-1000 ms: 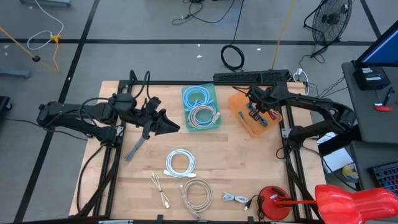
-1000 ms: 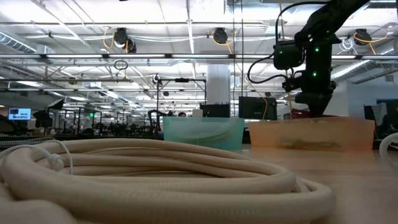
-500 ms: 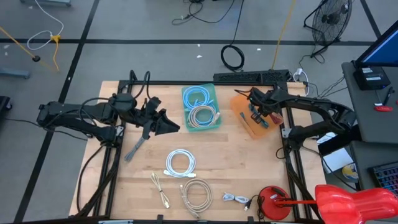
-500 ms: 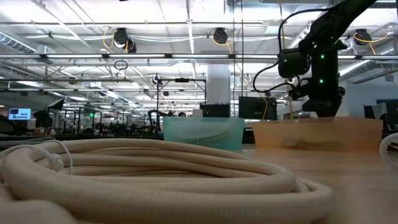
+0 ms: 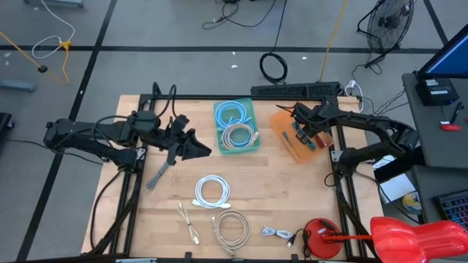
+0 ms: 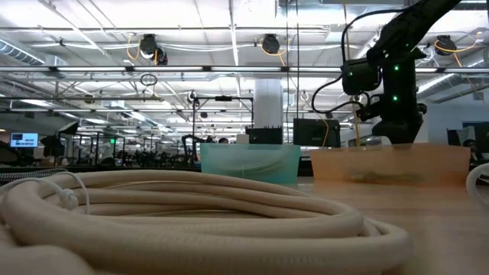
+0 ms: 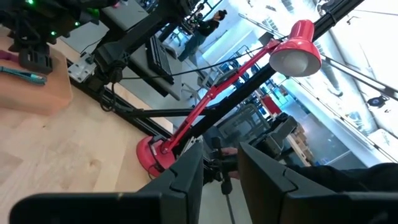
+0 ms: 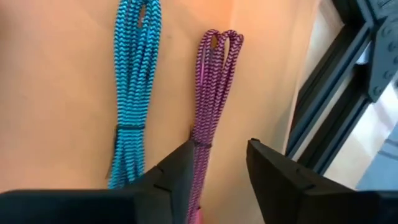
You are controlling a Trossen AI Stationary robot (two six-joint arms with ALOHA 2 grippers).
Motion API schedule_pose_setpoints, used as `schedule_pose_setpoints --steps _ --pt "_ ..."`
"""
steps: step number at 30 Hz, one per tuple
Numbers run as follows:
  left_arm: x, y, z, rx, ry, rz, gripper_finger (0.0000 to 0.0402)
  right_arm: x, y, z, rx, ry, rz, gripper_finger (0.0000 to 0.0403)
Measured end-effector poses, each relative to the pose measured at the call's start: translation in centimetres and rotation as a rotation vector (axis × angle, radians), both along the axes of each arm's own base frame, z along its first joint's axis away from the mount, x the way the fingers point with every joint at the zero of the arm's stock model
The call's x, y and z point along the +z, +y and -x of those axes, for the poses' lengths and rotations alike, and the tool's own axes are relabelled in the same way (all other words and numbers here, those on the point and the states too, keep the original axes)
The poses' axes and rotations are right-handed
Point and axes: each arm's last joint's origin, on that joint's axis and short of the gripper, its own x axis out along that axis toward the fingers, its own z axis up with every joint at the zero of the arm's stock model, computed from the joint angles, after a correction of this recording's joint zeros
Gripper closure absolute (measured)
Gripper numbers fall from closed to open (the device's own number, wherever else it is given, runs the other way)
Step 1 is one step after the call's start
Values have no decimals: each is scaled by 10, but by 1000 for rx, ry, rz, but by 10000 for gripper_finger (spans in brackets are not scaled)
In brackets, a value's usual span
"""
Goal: Pick & Place USB Port
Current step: Put the right brown charger cable into the green bin
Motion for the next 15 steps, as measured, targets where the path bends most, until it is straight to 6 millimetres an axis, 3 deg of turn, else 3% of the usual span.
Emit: schedule_pose_setpoints --steps 5,10,15 --pt "1 0 0 1 -7 -4 300 17 -4 -13 -35 -189 -94 244" --pt "1 0 0 7 -13 -17 300 46 -3 -41 -16 -562 -277 246" --pt "0 0 0 -2 -8 -28 300 76 12 -74 86 -967 -383 247"
